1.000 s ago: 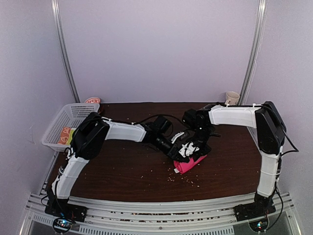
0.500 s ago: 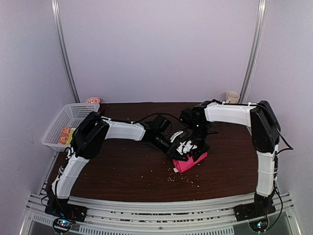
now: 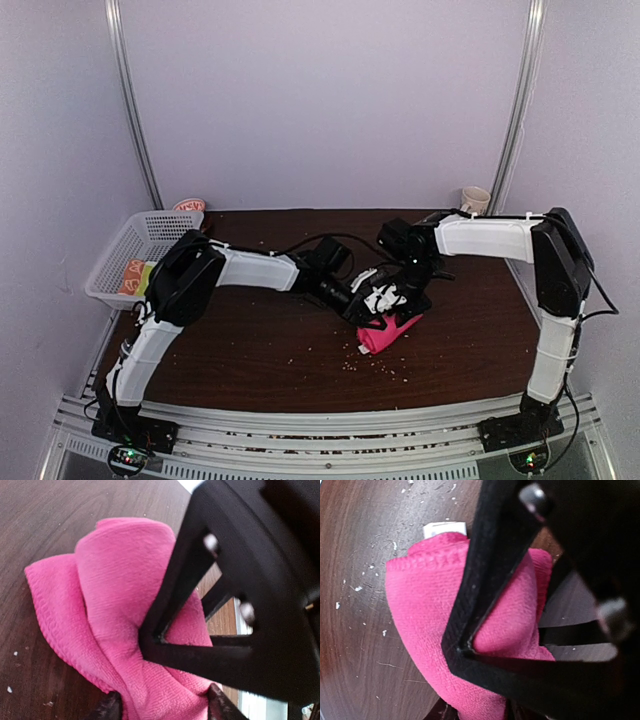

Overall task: Roll the towels
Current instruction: Roll the towel at the center of the board, then pick up the towel from the center of the board, then place the towel in the bin, then adjust the towel in the bin.

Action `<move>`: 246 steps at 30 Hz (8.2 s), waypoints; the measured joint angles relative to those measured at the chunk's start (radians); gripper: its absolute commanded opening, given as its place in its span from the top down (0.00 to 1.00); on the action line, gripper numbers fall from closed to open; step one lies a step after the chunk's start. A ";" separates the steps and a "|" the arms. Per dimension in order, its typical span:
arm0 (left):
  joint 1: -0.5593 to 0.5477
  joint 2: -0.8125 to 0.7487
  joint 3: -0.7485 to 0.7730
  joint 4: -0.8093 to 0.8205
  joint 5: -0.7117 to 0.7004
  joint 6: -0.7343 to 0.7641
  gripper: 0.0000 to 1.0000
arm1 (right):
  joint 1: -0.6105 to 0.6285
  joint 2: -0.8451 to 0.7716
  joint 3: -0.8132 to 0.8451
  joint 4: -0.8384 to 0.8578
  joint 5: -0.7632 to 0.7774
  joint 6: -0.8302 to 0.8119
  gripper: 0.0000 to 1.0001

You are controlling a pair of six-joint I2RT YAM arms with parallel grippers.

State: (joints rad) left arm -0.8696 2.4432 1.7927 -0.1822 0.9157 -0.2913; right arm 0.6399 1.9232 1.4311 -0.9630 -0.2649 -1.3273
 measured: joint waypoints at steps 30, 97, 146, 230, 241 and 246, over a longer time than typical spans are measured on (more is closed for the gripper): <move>0.004 -0.066 -0.120 0.098 -0.070 -0.063 1.00 | -0.061 -0.261 -0.140 0.252 -0.049 0.098 0.30; 0.791 -0.408 -0.030 -0.550 -1.570 0.550 1.00 | -0.156 -0.540 -0.360 0.431 -0.238 0.445 0.29; 0.789 -0.339 -0.060 -0.539 -1.017 0.567 0.80 | -0.156 -0.528 -0.360 0.412 -0.282 0.443 0.30; 1.101 -0.471 -0.276 -0.188 -0.494 0.128 0.29 | -0.156 -0.526 -0.360 0.391 -0.317 0.440 0.32; 0.865 -0.501 -0.244 -0.243 -0.776 0.126 0.39 | -0.156 -0.518 -0.360 0.390 -0.317 0.440 0.32; 0.842 -0.470 -0.244 -0.256 -0.895 0.126 0.39 | -0.156 -0.518 -0.360 0.390 -0.317 0.439 0.32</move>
State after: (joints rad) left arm -0.0273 1.9736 1.5486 -0.4381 0.0212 -0.1654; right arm 0.4835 1.4048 1.0710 -0.5728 -0.5816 -0.8883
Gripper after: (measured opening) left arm 0.612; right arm 0.681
